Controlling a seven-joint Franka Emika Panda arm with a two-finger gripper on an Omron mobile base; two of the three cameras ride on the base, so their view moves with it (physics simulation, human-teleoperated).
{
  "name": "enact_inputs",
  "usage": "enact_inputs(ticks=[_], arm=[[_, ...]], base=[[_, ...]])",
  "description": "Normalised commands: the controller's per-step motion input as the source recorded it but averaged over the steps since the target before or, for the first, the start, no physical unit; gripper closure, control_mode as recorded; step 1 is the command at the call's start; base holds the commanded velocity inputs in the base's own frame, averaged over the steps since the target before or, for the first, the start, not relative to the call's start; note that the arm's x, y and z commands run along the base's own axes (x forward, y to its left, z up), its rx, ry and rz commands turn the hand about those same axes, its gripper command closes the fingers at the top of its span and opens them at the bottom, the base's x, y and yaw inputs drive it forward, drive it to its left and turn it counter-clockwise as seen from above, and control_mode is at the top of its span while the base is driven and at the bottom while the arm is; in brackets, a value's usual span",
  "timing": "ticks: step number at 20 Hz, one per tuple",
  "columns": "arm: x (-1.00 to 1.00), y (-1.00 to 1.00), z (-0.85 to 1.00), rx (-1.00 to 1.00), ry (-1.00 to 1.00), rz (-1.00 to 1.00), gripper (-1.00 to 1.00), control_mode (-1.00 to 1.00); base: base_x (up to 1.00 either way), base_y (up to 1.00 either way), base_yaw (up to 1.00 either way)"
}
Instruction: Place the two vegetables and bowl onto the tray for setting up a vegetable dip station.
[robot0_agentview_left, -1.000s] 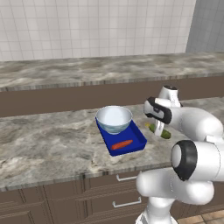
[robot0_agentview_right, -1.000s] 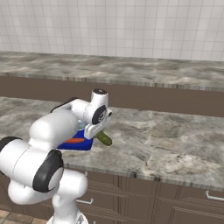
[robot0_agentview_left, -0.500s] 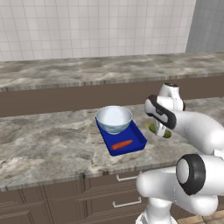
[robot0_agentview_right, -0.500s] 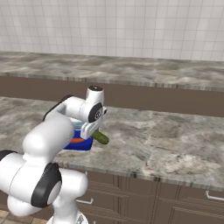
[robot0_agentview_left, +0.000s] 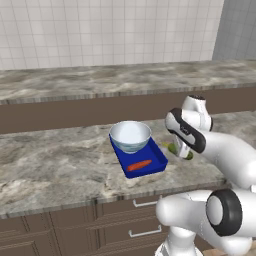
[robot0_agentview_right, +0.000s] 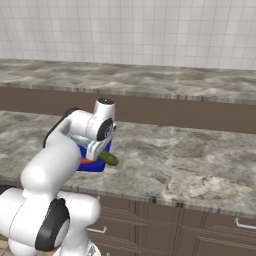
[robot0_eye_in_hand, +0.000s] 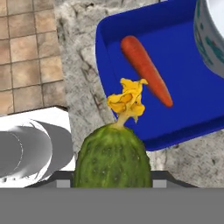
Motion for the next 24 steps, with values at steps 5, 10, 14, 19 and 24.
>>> enact_inputs(ticks=[5, 10, 14, 19, 24], arm=[[-0.03, 0.3, 0.0, 0.06, -0.15, 0.04, 1.0, -1.0], [0.03, 0.25, 0.0, 0.01, -0.12, 0.03, 1.0, -1.0], [0.06, 0.26, 0.0, 0.01, -0.06, 0.02, 1.0, -1.0], [0.1, 0.21, -0.01, 0.03, 0.0, 0.02, 1.0, -1.0], [0.17, 0.17, -0.02, 0.04, 0.0, 0.05, 1.0, -1.0]], base=[[0.0, 0.0, 0.0], [0.0, 0.0, 0.0], [0.0, 0.0, 0.0], [0.0, 0.0, 0.0], [0.0, 0.0, 0.0]])
